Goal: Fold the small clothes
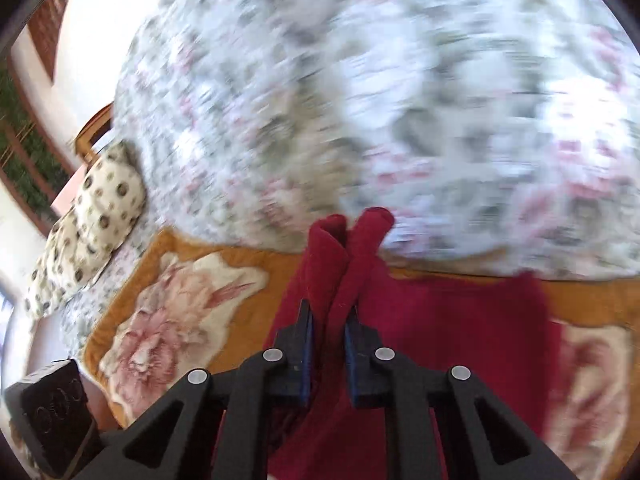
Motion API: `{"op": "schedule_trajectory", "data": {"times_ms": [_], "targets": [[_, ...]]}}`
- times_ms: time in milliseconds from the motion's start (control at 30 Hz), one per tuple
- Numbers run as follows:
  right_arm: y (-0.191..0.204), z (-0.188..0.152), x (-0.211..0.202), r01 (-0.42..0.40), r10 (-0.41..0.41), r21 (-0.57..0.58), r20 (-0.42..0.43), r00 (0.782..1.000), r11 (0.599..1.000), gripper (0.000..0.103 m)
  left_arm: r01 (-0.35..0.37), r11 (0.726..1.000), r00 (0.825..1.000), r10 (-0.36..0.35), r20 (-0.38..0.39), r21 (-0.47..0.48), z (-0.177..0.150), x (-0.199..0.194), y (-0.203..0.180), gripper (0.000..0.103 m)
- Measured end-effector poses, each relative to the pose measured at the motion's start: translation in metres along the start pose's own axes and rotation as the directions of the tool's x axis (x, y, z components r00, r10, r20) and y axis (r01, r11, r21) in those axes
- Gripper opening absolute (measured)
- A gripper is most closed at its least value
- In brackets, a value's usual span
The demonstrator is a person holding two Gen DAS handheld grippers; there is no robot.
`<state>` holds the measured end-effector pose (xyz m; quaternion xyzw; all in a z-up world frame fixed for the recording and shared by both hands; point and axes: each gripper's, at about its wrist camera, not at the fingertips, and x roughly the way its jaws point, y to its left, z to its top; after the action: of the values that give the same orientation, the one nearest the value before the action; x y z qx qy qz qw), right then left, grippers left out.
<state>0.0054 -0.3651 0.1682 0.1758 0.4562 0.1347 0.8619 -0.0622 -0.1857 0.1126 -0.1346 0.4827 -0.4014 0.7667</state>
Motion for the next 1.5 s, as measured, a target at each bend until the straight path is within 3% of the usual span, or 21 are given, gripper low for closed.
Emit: {"op": "schedule_trajectory", "data": {"times_ms": [167, 267, 333, 367, 433, 500, 600, 733, 867, 900, 933, 967, 1033, 1167, 1300, 1333, 1467, 1500], "targets": [[-0.077, -0.023, -0.008, 0.128, -0.125, 0.136, -0.033, 0.992, 0.982, 0.012, -0.024, 0.994, 0.992, 0.036, -0.120, 0.104, -0.004, 0.063, -0.041, 0.032], [-0.117, -0.045, 0.014, 0.091, -0.067, 0.254, -0.101, 0.993, 0.963, 0.012, -0.040, 0.991, 0.990, 0.056, -0.128, 0.125, -0.004, 0.057, -0.048, 0.032], [-0.131, -0.055, 0.016, 0.030, -0.004, 0.322, -0.079, 0.997, 0.946, 0.017, -0.053, 0.991, 0.993, 0.066, -0.102, 0.125, 0.001, 0.035, -0.046, 0.033], [-0.137, -0.058, 0.013, -0.017, 0.038, 0.371, -0.049, 0.998, 0.928, 0.021, -0.062, 0.989, 0.994, 0.074, -0.083, 0.131, -0.002, 0.021, -0.040, 0.036], [-0.145, -0.062, 0.005, -0.097, 0.104, 0.443, 0.009, 0.995, 0.891, 0.051, -0.120, 0.983, 0.992, 0.125, -0.033, 0.139, -0.002, -0.001, -0.032, 0.050], [-0.147, -0.068, -0.003, -0.150, 0.139, 0.476, 0.058, 0.989, 0.866, 0.057, -0.169, 0.976, 0.985, 0.170, 0.000, 0.139, -0.002, -0.016, -0.026, 0.053], [-0.139, -0.071, 0.001, -0.127, 0.132, 0.458, 0.021, 0.991, 0.880, 0.057, -0.267, 0.955, 0.963, 0.269, 0.004, 0.126, -0.003, -0.013, -0.009, 0.053], [-0.119, -0.073, 0.010, -0.060, 0.075, 0.383, -0.025, 0.997, 0.922, 0.058, -0.268, 0.956, 0.960, 0.275, -0.047, 0.116, -0.010, 0.005, 0.002, 0.053], [-0.115, -0.075, 0.019, -0.033, 0.043, 0.358, -0.019, 0.999, 0.933, 0.057, -0.287, 0.948, 0.950, 0.300, -0.087, 0.136, -0.019, 0.028, 0.001, 0.053], [-0.114, -0.076, 0.019, -0.028, 0.035, 0.342, -0.014, 0.999, 0.939, 0.047, -0.299, 0.943, 0.946, 0.313, -0.083, 0.146, -0.022, 0.029, 0.001, 0.053], [-0.113, -0.076, 0.019, -0.018, 0.023, 0.327, -0.011, 1.000, 0.945, 0.028, -0.306, 0.940, 0.944, 0.320, -0.079, 0.154, -0.023, 0.030, 0.000, 0.053], [-0.113, -0.076, 0.017, -0.017, 0.019, 0.317, -0.004, 1.000, 0.948, 0.020, -0.303, 0.940, 0.945, 0.318, -0.081, 0.154, -0.022, 0.030, -0.001, 0.053], [-0.110, -0.072, 0.006, -0.025, 0.017, 0.293, 0.030, 0.999, 0.956, 0.017, -0.287, 0.946, 0.949, 0.303, -0.093, 0.154, -0.017, 0.027, -0.004, 0.053], [-0.102, -0.055, -0.027, -0.008, -0.014, 0.210, 0.100, 0.995, 0.978, 0.017, -0.251, 0.955, 0.964, 0.261, -0.049, 0.159, -0.001, 0.012, -0.015, 0.053], [-0.104, -0.038, -0.036, 0.187, -0.195, 0.108, 0.072, 0.978, 0.976, 0.017, -0.250, 0.958, 0.965, 0.258, -0.041, 0.140, 0.001, 0.015, -0.014, 0.056], [-0.107, -0.036, -0.031, 0.212, -0.218, 0.098, 0.059, 0.974, 0.972, 0.017, -0.259, 0.955, 0.961, 0.269, -0.058, 0.142, -0.001, 0.020, -0.013, 0.056], [-0.127, -0.045, 0.007, 0.173, -0.163, 0.146, -0.074, 0.984, 0.974, 0.018, -0.279, 0.945, 0.945, 0.302, -0.127, 0.168, -0.014, 0.041, -0.009, 0.056], [-0.128, -0.048, 0.009, 0.191, -0.179, 0.140, -0.098, 0.979, 0.972, 0.024, -0.280, 0.943, 0.943, 0.305, -0.134, 0.178, -0.016, 0.043, -0.010, 0.056]]}}
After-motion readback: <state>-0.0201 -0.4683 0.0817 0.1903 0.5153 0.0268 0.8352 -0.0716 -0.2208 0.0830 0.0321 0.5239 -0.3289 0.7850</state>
